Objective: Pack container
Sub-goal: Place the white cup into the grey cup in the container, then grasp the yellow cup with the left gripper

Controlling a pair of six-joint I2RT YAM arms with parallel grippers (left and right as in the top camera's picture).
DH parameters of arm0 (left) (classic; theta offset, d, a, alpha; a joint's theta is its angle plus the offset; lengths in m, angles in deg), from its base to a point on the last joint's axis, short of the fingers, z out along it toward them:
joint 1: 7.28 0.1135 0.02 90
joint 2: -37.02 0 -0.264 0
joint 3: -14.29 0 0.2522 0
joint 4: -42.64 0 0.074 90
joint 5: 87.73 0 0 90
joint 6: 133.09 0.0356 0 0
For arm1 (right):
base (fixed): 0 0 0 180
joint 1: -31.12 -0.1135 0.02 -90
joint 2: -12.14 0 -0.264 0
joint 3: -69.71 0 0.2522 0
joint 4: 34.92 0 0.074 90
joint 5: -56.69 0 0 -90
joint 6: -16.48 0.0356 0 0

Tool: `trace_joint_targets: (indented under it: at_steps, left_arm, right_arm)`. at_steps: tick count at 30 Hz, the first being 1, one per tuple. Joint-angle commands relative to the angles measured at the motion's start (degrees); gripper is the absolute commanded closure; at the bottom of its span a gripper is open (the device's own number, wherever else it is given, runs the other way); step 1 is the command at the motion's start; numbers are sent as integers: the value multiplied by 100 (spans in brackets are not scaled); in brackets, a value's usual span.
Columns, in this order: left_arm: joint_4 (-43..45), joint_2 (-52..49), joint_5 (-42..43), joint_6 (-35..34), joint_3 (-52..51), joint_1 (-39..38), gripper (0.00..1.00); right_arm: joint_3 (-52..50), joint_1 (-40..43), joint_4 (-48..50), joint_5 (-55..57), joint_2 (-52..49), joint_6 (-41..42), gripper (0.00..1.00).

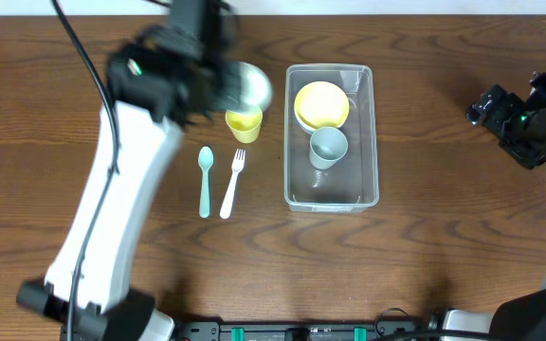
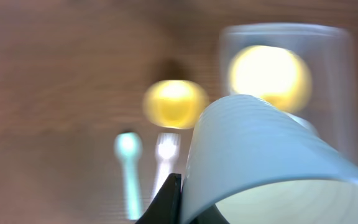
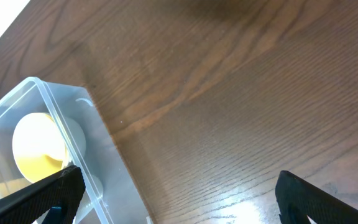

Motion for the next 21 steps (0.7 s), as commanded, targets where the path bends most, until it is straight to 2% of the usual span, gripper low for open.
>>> trace_joint_targets:
  at_steps: [1,8,17,18,19,20,21]
  left_arm:
    - [74,-262,-149,76,-149,-601,94]
    - [964,-1307,-219,11,-433,-1414,94]
    - [1231,-2479,-229,-7,-433,-1427,93]
    - [1281,-2494,-264,-7,-433,-1416,88]
    - [1303,-2490,-264,-4,-415,-1403,76]
    - [1252,-2444,-258,-9,-306,-1390,50]
    - [1163,-2391,-260,-7,-188,-1379,37]
  right_arm:
    - [2,35,-4,-15,-22,63,1]
    - [2,35,-4,-15,-22,63,1]
    - [2,35,-4,-15,-22,63,1]
    - [2,35,-4,-15,-22,63,1]
    - [2,35,-4,-15,-22,63,1]
    - [2,35,-2,-15,-22,63,1]
    - [2,35,-4,-15,-22,63,1]
